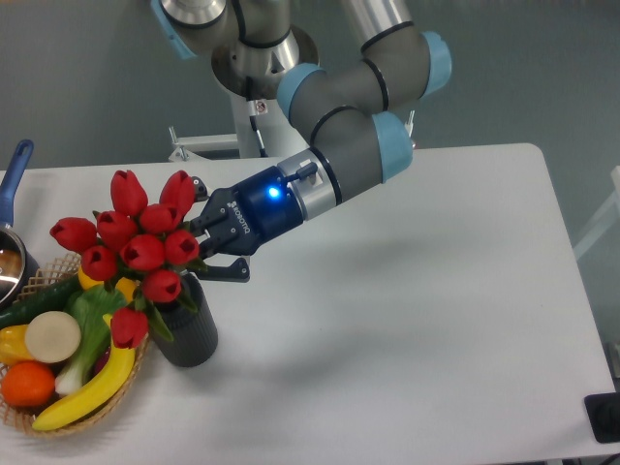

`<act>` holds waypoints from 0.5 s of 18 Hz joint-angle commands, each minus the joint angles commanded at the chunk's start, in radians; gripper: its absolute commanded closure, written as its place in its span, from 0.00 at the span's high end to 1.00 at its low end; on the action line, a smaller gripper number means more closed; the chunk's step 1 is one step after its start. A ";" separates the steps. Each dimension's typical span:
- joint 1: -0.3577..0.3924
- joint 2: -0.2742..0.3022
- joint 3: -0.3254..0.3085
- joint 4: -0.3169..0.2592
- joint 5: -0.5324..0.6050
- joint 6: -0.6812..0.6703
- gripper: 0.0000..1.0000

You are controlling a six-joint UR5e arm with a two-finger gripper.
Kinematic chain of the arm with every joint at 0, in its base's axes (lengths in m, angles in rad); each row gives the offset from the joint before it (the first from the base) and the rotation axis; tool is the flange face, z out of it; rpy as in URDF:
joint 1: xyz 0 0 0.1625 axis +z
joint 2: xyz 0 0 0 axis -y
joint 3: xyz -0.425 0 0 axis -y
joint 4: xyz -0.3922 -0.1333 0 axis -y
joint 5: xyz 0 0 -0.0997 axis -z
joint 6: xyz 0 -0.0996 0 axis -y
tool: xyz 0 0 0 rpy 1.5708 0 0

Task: Insert the flowers into the vase
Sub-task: 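Push the tulip stems further down into the black vase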

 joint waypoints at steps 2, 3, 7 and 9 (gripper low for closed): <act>0.002 -0.005 -0.035 0.000 0.000 0.060 0.00; 0.002 -0.005 -0.057 0.000 0.000 0.083 0.00; 0.003 -0.006 -0.117 0.000 0.002 0.149 0.02; 0.011 -0.006 -0.134 0.003 0.003 0.151 0.16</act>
